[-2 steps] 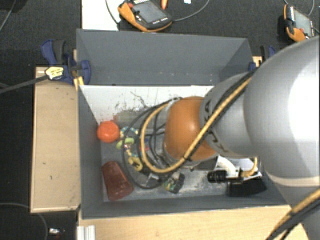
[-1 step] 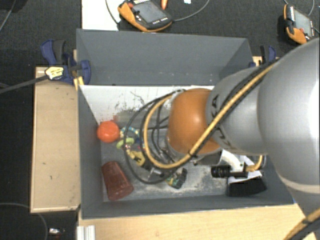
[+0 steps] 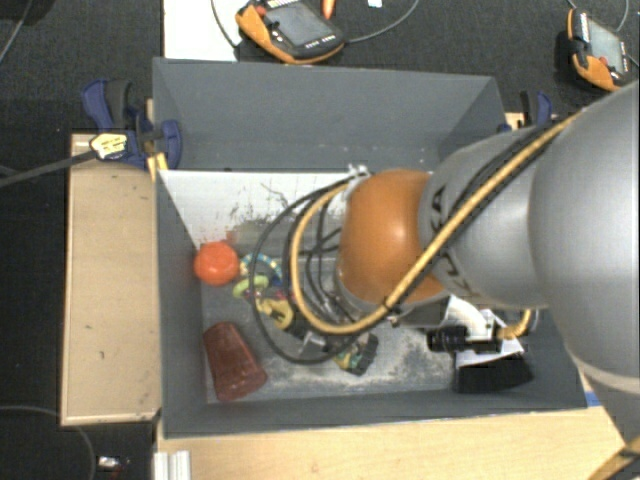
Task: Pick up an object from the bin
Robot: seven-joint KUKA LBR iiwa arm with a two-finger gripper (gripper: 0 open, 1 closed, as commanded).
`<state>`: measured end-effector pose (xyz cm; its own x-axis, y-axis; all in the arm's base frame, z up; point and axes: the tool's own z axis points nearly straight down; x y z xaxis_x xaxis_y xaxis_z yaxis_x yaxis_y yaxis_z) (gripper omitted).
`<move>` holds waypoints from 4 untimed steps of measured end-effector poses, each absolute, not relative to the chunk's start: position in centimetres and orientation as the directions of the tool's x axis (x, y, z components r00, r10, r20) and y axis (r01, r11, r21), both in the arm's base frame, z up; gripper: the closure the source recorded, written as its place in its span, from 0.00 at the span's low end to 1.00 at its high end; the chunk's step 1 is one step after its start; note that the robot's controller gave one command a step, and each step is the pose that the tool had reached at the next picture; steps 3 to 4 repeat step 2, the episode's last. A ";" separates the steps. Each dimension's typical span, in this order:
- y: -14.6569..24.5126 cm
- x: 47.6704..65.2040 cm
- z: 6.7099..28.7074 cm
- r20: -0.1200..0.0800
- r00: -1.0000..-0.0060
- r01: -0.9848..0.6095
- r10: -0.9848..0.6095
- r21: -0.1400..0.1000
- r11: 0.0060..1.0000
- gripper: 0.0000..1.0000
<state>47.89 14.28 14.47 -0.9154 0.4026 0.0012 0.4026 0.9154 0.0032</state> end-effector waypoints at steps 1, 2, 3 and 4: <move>14.3 47.9 15.4 0.001 -0.916 0.402 0.402 0.003 0.916 1.00; 14.3 47.9 16.6 0.003 -0.917 0.400 0.400 0.002 0.917 1.00; 14.3 47.9 16.6 0.003 -0.917 0.400 0.400 0.002 0.917 1.00; 14.3 47.9 16.6 0.003 -0.917 0.400 0.400 0.002 0.917 1.00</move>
Offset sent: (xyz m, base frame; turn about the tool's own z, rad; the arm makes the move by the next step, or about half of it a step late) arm 0.0001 -0.0002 0.0359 -0.0006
